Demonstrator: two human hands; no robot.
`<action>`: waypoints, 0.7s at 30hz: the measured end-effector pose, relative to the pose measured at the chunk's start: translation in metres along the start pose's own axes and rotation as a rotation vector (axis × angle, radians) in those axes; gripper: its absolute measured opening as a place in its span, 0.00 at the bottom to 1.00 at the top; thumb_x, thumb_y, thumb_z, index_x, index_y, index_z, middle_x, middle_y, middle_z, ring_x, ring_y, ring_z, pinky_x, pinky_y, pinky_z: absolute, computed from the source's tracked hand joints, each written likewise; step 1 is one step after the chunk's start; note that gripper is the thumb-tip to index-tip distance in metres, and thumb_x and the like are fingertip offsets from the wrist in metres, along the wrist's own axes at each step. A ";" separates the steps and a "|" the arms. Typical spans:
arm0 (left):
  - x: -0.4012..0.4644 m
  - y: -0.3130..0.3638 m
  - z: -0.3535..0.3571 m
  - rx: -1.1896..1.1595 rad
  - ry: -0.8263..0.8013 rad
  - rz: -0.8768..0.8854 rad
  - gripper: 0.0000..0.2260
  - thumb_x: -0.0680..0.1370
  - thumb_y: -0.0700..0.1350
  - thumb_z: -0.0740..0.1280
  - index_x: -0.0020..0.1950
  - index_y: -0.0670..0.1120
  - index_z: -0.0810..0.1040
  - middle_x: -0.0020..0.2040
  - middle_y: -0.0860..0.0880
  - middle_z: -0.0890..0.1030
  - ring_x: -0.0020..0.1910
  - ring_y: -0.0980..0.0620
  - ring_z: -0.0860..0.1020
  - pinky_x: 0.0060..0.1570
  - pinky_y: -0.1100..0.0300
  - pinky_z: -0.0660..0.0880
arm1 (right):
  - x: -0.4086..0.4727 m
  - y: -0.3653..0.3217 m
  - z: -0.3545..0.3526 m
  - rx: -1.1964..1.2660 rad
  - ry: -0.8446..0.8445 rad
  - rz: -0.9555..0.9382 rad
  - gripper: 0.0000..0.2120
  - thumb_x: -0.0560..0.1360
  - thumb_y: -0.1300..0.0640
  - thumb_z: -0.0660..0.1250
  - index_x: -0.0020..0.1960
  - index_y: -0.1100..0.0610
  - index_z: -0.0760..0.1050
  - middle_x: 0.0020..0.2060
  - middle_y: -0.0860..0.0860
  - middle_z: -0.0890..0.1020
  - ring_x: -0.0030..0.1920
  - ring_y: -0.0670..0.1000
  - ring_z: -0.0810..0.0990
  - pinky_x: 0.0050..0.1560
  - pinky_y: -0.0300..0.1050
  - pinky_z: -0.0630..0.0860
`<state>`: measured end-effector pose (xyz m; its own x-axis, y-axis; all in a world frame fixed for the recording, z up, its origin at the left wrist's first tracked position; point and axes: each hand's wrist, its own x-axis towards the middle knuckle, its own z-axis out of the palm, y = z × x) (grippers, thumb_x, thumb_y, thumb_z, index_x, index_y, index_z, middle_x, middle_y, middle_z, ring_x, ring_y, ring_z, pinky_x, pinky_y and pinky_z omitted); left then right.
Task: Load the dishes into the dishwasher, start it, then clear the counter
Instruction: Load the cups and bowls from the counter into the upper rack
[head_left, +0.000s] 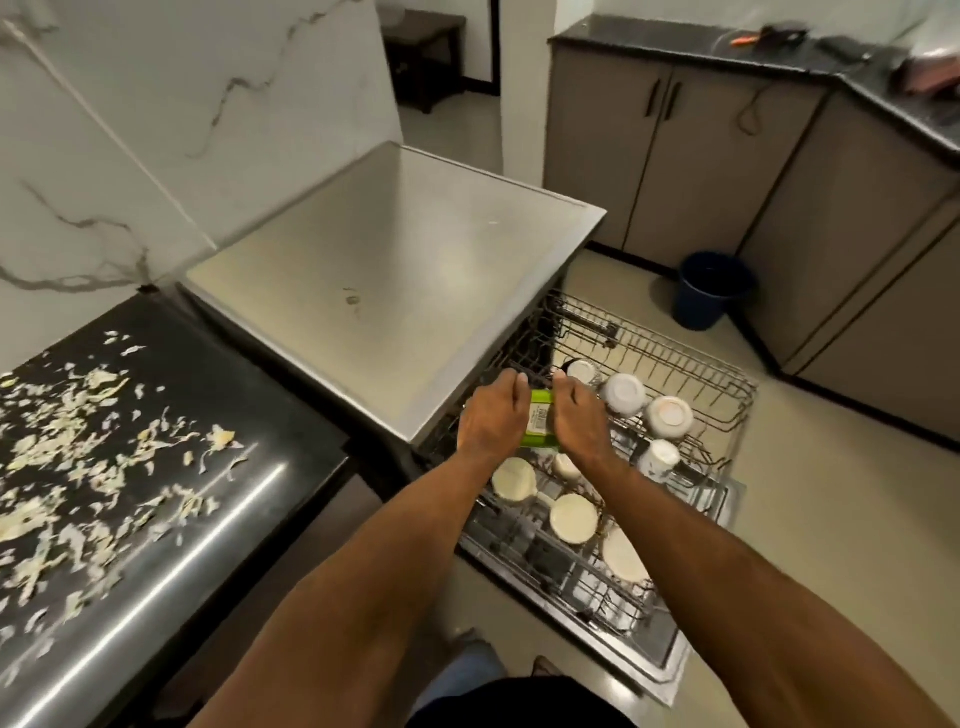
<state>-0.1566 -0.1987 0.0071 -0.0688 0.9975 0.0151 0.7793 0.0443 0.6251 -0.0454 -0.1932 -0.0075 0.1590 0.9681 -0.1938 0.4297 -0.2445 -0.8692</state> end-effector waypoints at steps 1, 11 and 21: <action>0.007 0.005 0.008 0.009 -0.024 0.022 0.14 0.84 0.51 0.53 0.47 0.44 0.71 0.43 0.40 0.81 0.42 0.39 0.79 0.44 0.46 0.75 | 0.006 0.005 -0.007 0.014 0.010 0.021 0.21 0.83 0.44 0.51 0.45 0.56 0.75 0.42 0.55 0.80 0.43 0.54 0.78 0.45 0.49 0.71; 0.084 0.027 0.071 -0.012 -0.259 0.067 0.14 0.84 0.50 0.52 0.46 0.45 0.70 0.41 0.43 0.79 0.39 0.45 0.78 0.39 0.52 0.71 | 0.080 0.039 -0.037 -0.026 0.092 0.180 0.19 0.83 0.43 0.50 0.49 0.53 0.74 0.51 0.59 0.81 0.51 0.59 0.79 0.52 0.53 0.74; 0.137 0.003 0.147 -0.079 -0.313 -0.071 0.13 0.84 0.52 0.53 0.45 0.48 0.70 0.40 0.46 0.78 0.38 0.49 0.75 0.32 0.58 0.64 | 0.163 0.101 -0.021 -0.133 0.044 0.277 0.18 0.83 0.44 0.50 0.46 0.52 0.73 0.50 0.61 0.81 0.49 0.60 0.78 0.44 0.49 0.69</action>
<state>-0.0720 -0.0536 -0.1042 0.0827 0.9612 -0.2633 0.7277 0.1223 0.6749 0.0425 -0.0613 -0.1175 0.3234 0.8611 -0.3924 0.4764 -0.5064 -0.7187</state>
